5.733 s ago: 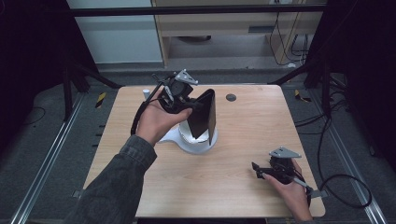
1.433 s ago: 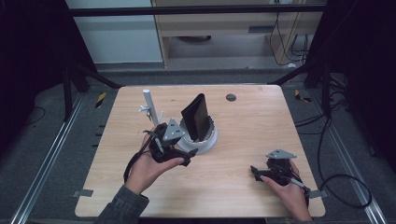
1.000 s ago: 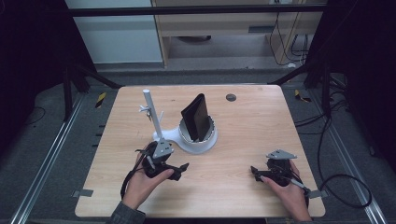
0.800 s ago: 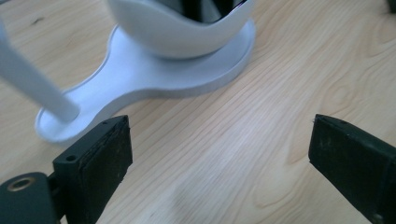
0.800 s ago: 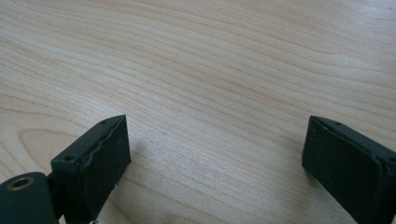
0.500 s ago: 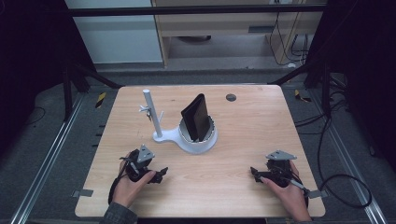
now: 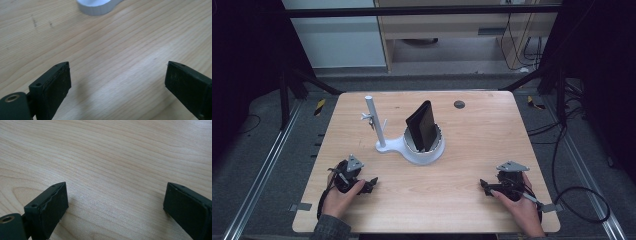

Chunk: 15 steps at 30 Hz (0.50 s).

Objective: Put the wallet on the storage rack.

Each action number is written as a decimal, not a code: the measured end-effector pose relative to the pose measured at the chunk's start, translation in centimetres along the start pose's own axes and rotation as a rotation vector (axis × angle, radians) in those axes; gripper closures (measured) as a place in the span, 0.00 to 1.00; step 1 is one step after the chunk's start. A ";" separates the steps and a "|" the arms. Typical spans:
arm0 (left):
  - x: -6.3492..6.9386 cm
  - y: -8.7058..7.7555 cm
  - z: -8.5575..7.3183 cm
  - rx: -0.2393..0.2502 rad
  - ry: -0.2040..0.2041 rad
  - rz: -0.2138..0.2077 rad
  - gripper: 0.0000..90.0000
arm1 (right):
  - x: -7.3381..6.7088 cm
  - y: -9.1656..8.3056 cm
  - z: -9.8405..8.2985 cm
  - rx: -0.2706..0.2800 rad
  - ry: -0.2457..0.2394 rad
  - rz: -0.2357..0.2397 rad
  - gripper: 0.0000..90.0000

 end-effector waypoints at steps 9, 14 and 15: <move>-1.6 0.5 -0.8 -0.006 -0.041 -0.003 0.05 | 0.0 0.0 0.0 0.000 -0.002 0.000 0.06; -1.9 0.8 -1.1 0.011 -0.075 -0.025 0.03 | 0.0 0.0 0.0 0.000 -0.001 0.000 0.06; -2.0 0.9 -1.2 0.024 -0.074 -0.029 0.01 | 0.0 0.0 0.0 0.000 -0.001 0.000 0.06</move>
Point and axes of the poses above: each handheld gripper's, and its own axes: y roughly forward along the jaws, z roughly out of its top, x roughly to its right, the point moved 3 cm from there along y, roughly forward along the jaws, and after that the axes turned 3 degrees about x, right-handed, at the moved point
